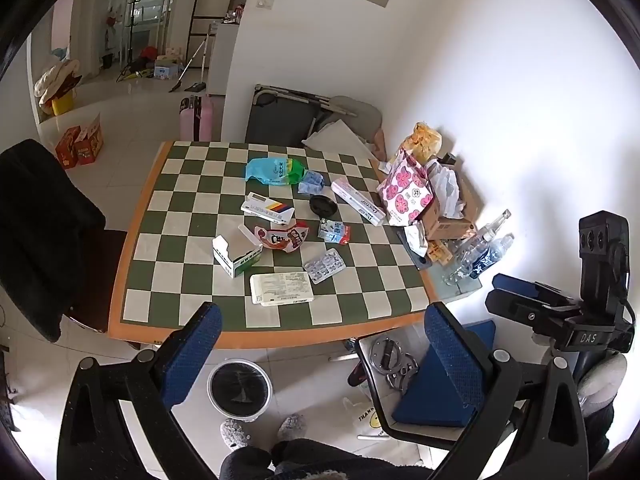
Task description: Collect trash
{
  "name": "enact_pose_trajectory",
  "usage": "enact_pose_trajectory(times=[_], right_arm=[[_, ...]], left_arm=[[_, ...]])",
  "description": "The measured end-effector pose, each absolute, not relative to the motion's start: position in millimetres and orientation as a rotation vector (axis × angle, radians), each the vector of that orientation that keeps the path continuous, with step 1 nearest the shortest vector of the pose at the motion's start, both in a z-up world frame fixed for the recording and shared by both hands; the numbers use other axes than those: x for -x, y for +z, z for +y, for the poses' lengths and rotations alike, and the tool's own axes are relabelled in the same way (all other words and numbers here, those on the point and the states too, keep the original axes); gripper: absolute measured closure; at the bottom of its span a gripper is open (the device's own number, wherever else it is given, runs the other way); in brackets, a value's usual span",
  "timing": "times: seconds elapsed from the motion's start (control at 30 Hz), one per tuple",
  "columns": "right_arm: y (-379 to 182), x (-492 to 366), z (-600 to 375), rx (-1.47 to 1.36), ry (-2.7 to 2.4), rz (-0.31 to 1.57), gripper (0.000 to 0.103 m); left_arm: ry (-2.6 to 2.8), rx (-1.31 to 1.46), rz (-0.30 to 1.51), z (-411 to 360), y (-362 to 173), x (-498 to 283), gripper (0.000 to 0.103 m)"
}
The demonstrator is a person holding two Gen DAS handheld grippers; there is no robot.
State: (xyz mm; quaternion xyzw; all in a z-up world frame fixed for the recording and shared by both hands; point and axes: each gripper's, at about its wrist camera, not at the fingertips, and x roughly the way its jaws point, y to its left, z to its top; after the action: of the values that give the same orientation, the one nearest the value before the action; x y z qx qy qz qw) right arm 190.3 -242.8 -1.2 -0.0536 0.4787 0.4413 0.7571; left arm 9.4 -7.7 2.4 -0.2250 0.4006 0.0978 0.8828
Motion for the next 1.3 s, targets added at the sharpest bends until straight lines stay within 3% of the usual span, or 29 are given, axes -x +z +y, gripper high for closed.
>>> enact_pose_trajectory(times=[1.3], right_arm=[[0.1, -192.0, -232.6, 0.115, 0.966, 1.041, 0.0]], left_arm=[[0.185, 0.485, 0.822, -9.1, 12.7, -12.6, 0.0]])
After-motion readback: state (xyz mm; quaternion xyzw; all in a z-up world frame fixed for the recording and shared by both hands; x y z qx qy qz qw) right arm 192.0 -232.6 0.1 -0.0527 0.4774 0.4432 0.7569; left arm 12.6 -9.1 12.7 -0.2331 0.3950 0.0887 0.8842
